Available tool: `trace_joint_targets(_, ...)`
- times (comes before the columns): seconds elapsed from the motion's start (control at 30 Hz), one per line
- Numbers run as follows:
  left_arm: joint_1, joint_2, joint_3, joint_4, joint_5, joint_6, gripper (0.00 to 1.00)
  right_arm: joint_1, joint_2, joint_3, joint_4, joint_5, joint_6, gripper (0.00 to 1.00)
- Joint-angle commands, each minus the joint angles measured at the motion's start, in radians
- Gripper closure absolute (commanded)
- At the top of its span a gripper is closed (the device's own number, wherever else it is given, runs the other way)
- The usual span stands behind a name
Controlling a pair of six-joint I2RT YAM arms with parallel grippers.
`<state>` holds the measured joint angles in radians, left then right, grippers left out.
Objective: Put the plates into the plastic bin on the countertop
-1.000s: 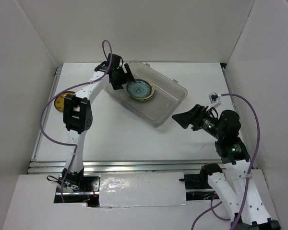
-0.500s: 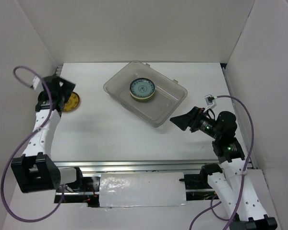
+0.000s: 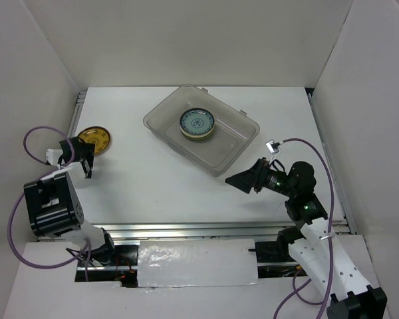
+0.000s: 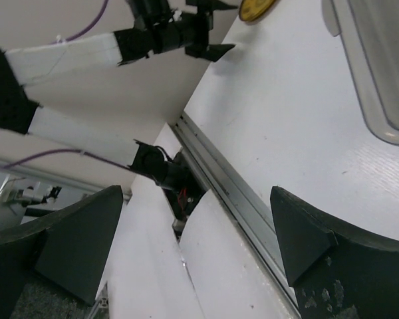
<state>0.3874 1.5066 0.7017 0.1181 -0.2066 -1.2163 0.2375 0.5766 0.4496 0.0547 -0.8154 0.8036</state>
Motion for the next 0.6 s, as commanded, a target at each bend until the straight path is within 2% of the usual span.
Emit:
trace_joint_targets(0.0, 0.002, 0.099, 0.07, 0.078, -0.004, -0.069, 0.02, 0.029, -0.02, 0.0, 0.1, -0.024, 0.011, 0.0)
trace_joint_targets(0.23, -0.044, 0.273, 0.206, -0.099, -0.056, -0.147, 0.11, 0.043, 0.005, 0.008, 0.076, -0.015, -0.021, 0.0)
trace_joint_targets(0.33, -0.045, 0.3, 0.202, -0.1, -0.057, -0.175, 0.26, 0.042, 0.002, 0.012, 0.056, -0.007, -0.026, 0.0)
trace_joint_targets(0.43, -0.039, 0.329, 0.208, -0.091, -0.042, -0.181, 0.57, 0.04, -0.009, 0.021, 0.04, 0.001, -0.023, 0.0)
trace_joint_targets(0.47, -0.038, 0.333, 0.208, -0.09, -0.039, -0.183, 0.73, 0.04, -0.015, 0.032, 0.031, 0.002, -0.026, 0.0)
trace_joint_targets(0.53, -0.027, 0.333, 0.191, -0.066, -0.021, -0.195, 0.87, 0.037, -0.02, 0.047, -0.004, 0.012, -0.038, 0.0)
trace_joint_targets(0.57, -0.024, 0.33, 0.185, -0.064, -0.014, -0.201, 1.0, 0.04, -0.029, 0.057, -0.019, 0.015, -0.046, 0.0)
